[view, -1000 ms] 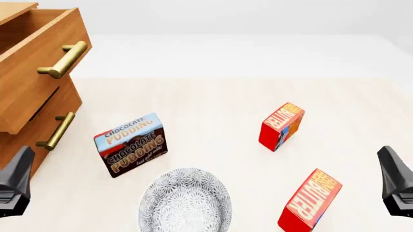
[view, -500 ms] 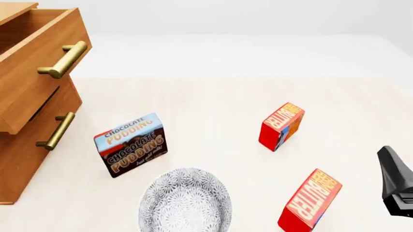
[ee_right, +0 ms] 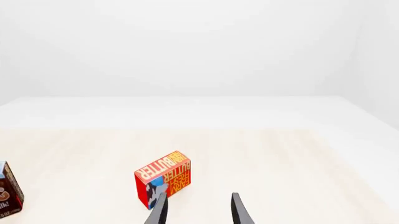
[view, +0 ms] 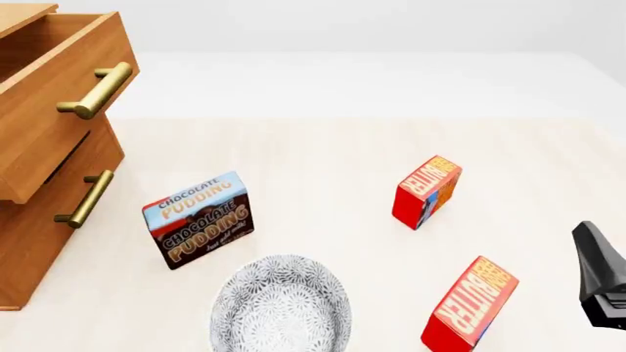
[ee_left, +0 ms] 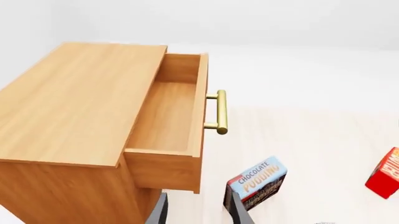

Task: Put the butter at the front in the top drawer of the cabinet and close it.

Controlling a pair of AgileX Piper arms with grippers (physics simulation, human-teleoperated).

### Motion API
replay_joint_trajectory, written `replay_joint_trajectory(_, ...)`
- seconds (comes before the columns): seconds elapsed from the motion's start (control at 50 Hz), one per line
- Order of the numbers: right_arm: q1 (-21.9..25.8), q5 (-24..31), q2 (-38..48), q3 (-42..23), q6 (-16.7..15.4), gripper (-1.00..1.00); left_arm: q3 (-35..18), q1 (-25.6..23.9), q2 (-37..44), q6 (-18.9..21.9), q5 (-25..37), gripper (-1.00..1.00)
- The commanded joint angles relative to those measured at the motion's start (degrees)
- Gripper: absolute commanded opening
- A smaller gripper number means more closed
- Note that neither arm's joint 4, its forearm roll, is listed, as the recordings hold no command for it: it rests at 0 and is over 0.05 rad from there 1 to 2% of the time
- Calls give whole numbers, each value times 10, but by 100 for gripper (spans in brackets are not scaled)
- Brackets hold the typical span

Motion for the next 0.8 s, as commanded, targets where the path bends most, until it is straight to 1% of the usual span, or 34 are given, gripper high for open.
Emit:
replay_joint_trajectory(0.02,0,-1,0,1,0,100,-79,-4,82,-3,67,100)
replay_joint_trajectory(0.08,0,-1,0,1,-1,100,-87,-8,100,-6,79,100)
replay_joint_trajectory(0.18,0,-1,0,1,-1,100,-125,-5,107,-1,109,100)
replay_joint_trajectory(0.32,0,-1,0,1,0,100,-165,3,119,8,146,100)
replay_joint_trajectory(0.36,0,-1,0,1,0,100,-182,5,123,11,159,100)
replay_joint_trajectory(0.4,0,-1,0,1,0,100,-213,11,136,21,179,100)
replay_joint_trajectory(0.42,0,-1,0,1,0,100,-213,11,136,21,180,100)
replay_joint_trajectory(0.44,0,-1,0,1,-1,100,-233,11,144,23,192,100)
replay_joint_trajectory(0.52,0,-1,0,1,0,100,-266,2,164,17,217,100)
replay_joint_trajectory(0.58,0,0,0,1,0,100,-296,5,176,28,235,100)
replay_joint_trajectory(0.62,0,-1,0,1,0,100,-306,-3,188,23,242,100)
replay_joint_trajectory(0.68,0,-1,0,1,-1,100,-321,-2,204,23,257,100)
replay_joint_trajectory(0.7,0,-1,0,1,-1,100,-334,-15,207,7,254,100)
replay_joint_trajectory(0.74,0,-1,0,1,0,100,-337,-5,215,18,264,100)
replay_joint_trajectory(0.8,0,-1,0,1,0,100,-339,-15,226,8,268,100)
